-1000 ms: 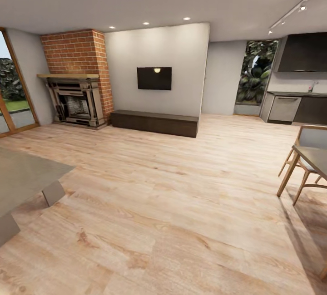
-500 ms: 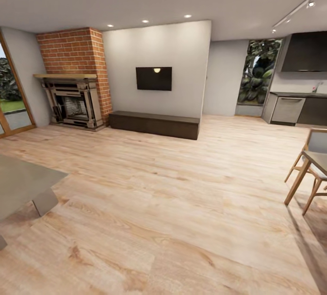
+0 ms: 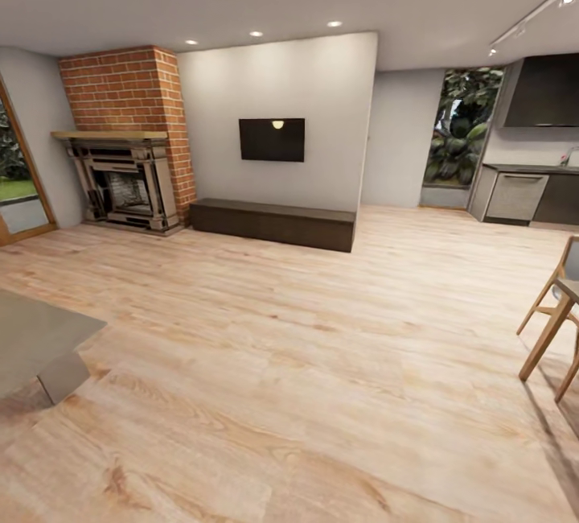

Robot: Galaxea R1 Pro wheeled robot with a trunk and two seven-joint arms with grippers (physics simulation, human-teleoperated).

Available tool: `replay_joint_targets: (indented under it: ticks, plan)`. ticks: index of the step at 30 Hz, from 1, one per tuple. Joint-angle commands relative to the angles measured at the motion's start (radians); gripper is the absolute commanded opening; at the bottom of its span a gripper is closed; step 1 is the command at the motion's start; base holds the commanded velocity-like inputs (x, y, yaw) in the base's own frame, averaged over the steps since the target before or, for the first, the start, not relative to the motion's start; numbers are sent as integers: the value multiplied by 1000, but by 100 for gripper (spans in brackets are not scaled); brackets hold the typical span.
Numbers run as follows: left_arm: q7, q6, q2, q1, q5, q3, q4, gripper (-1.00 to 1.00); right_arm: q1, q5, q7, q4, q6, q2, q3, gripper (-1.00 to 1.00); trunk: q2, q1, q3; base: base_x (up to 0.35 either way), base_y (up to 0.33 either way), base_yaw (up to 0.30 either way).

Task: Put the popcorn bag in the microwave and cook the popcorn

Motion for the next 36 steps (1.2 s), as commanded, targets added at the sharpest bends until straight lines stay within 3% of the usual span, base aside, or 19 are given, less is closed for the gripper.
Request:
replay_joint_targets:
  ticks: [1,6,11,23,28,36]
  plan:
    - [1,-2,0,0,4,1,-1,100,0,1,-1,0,-4,0,0,100,0,1,-1,326,0,0]
    - [13,-11,0,0,32,3,-1,100,0,-2,-1,0,-4,0,-4,100,0,1,-1,326,0,0]
    - [15,-12,0,0,38,2,-1,100,0,-5,-1,0,-4,0,-7,100,0,1,-1,326,0,-56]
    - [14,-15,-1,0,38,1,-2,100,0,-9,-1,0,-6,0,-11,100,0,1,-1,326,0,-240]
    - [14,-15,-17,0,35,-2,-4,100,0,-9,-1,0,-6,0,-12,100,0,1,-1,326,0,-281]
    - [14,-15,-20,0,37,-2,-4,100,0,-8,-1,0,-6,0,-12,100,0,1,-1,326,0,-287]
